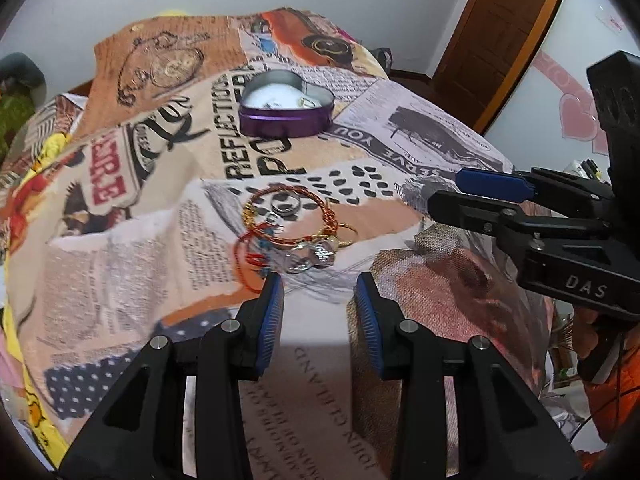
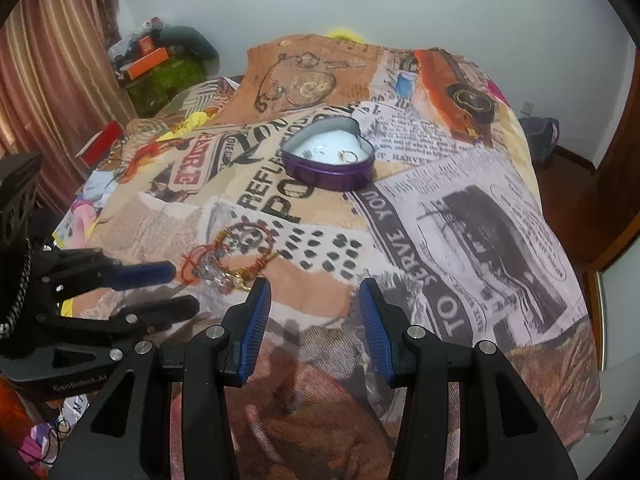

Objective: Organize jewelry
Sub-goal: 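Move both grippers back to the jewelry pile, then grasp a silver charm with the left gripper while the right gripper grasps another gold ring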

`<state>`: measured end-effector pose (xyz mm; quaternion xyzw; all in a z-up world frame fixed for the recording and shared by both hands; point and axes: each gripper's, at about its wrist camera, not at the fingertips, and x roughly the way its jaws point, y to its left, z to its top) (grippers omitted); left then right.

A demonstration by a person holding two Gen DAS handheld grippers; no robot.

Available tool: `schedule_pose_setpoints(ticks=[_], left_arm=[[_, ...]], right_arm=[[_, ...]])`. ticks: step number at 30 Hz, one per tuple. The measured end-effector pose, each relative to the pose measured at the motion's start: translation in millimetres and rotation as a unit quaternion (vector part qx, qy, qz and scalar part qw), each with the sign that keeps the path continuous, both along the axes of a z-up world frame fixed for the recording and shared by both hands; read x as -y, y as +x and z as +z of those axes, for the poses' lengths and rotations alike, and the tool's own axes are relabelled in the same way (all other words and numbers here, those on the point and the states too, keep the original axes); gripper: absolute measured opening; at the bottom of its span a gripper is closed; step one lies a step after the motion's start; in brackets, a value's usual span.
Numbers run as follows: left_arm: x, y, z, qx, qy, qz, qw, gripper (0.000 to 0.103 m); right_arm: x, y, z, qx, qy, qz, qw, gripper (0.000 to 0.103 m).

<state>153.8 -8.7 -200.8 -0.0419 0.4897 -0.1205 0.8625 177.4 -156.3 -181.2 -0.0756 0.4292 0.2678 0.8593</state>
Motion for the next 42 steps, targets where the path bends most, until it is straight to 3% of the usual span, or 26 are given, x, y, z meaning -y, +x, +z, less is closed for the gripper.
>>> schedule_pose_setpoints(ticks=[7, 18, 21, 25, 27, 32, 42], left_arm=[[-8.0, 15.2, -10.8, -0.012, -0.011, 0.039, 0.9991, 0.037], [-4.0, 23.3, -16.1, 0.003, -0.002, 0.026, 0.9996, 0.038], [-3.3, 22.4, -16.3, 0.012, 0.000, 0.022, 0.9997, 0.026], [-3.0, 19.8, -15.6, 0.023, 0.007, 0.017, 0.9996, 0.025], [-4.6, 18.8, -14.9, 0.024, 0.007, 0.018, 0.9995, 0.014], [-19.3, 13.0, -12.6, 0.024, -0.013, 0.035, 0.9990, 0.014], [-36.9, 1.3, -6.3, 0.037, -0.013, 0.054, 0.9978, 0.014]], right_arm=[[9.2, 4.3, -6.2, -0.016, 0.008, 0.000, 1.000, 0.042], [5.9, 13.5, -15.1, -0.029, 0.009, 0.014, 0.999, 0.042], [3.4, 14.3, -15.5, -0.031, 0.011, 0.019, 0.999, 0.042], [-2.5, 13.8, -17.0, -0.031, 0.006, 0.028, 0.999, 0.042], [-4.8, 14.4, -18.3, -0.033, 0.007, 0.031, 0.999, 0.042], [-14.1, 16.2, -21.4, -0.041, 0.008, 0.041, 0.998, 0.042], [-51.1, 11.1, -27.8, -0.046, -0.008, 0.092, 0.995, 0.042]])
